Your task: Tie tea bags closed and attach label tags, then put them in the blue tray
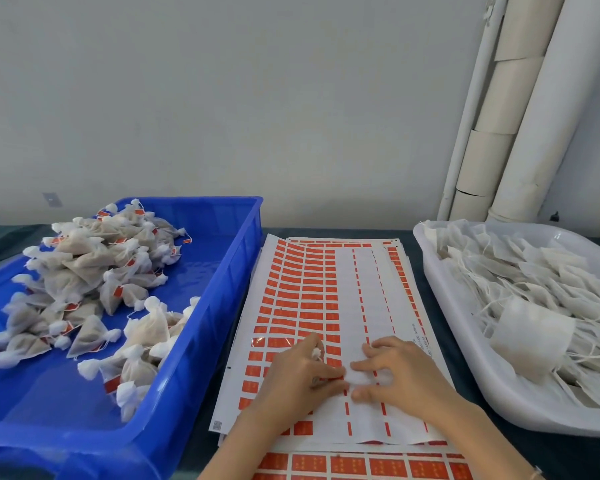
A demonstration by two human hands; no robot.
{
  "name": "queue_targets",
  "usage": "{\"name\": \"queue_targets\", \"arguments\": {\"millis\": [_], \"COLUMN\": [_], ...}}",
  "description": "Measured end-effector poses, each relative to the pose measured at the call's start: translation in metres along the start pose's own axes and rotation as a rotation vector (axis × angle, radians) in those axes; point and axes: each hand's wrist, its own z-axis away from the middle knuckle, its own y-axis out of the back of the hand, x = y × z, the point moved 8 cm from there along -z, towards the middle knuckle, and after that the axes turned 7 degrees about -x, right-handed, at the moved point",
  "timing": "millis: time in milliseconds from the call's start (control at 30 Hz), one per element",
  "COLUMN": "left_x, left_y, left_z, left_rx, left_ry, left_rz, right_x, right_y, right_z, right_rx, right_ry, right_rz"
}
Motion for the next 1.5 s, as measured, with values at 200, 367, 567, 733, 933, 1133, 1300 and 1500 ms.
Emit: {"name": "queue_targets", "arguments": {"millis": [200,367,567,733,933,1133,1300,1500], "left_x": [0.015,0.013,0.009,0.001,-0.008,-0.021,-0.028,-0.023], "left_y": [0.008,0.007,0.004,-0.001,0.006,0.001,0.000,0.000], "left_z": [0.008,0.008,0.005,0.004,0.007,0.010,0.010,0.008], "left_rx": [0.072,0.048,0.022,0.003,0.002,-0.221,-0.214,-0.228], "left_ry": [-0.112,-0.086,-0.053,0.014,0.092,0.211,0.256,0.240], "left_rz": [-0.044,-0.009,0.019,0.043,0.023,-0.113,-0.146,-0.136], "right_x": [0.000,0.000,-0.003,-0.006,-0.006,-0.012,-0.008,-0.008], "right_y": [0.000,0.002,0.004,0.007,0.008,-0.017,-0.020,-0.018], "right_z": [0.001,0.001,0.002,0.004,0.006,0.002,-0.005,-0.007], "right_rx": [0.008,0.010,-0.004,-0.006,-0.038,-0.178,-0.114,-0.105], "right_ry": [0.001,-0.006,0.001,0.013,0.029,0.131,0.124,0.084], "right_rz": [-0.027,-0.048,-0.042,-0.061,-0.076,0.074,0.128,0.150]}}
